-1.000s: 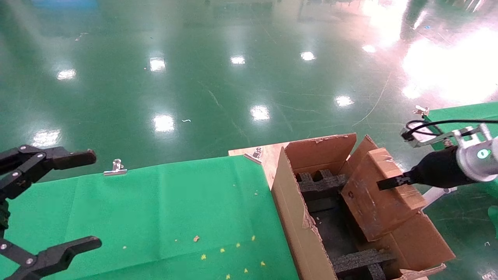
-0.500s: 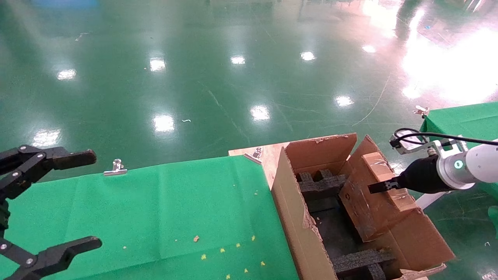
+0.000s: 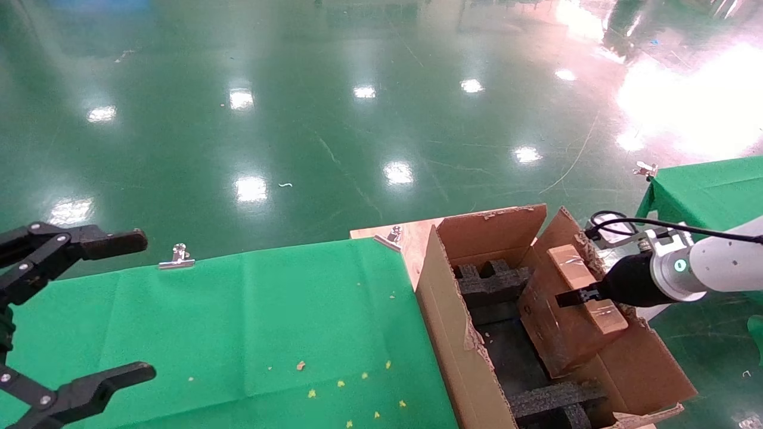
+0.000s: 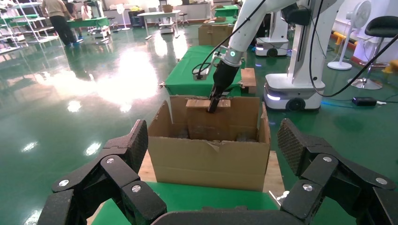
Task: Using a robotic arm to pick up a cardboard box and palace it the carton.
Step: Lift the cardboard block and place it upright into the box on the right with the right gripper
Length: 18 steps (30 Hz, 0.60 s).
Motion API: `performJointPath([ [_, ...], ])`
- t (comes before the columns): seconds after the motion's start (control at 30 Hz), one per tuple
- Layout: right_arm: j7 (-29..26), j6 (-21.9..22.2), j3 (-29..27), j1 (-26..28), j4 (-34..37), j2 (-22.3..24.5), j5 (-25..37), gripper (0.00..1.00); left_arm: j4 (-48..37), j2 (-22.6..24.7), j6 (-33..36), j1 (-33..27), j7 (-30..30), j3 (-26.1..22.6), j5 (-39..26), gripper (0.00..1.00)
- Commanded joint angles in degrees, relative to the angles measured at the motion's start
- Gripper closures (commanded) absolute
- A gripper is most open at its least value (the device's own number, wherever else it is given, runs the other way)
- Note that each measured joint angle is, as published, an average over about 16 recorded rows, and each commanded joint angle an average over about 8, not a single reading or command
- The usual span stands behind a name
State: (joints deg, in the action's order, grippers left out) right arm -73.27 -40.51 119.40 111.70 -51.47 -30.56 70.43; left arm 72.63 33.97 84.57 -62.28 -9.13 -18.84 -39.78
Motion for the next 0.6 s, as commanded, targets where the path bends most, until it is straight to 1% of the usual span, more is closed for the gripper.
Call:
performJointPath([
  [0.03, 0.39, 0.28, -0.05, -0.80, 0.45, -0.27, -0.47, 1.00, 0.00, 0.00, 0.00, 0.00, 0.00, 0.00, 0.00, 0.00],
  [0.3, 4.23, -0.20, -1.02, -4.19, 4.26, -2.11, -3.54, 1.00, 0.00, 0.00, -0.01, 0.00, 0.01, -0.01, 0.01, 0.00],
  [0.6, 9.80, -1.74, -2.34, -8.51, 10.26, -5.17, -7.03, 1.00, 0.00, -0.01, -0.01, -0.01, 0.01, -0.02, 0.02, 0.00],
])
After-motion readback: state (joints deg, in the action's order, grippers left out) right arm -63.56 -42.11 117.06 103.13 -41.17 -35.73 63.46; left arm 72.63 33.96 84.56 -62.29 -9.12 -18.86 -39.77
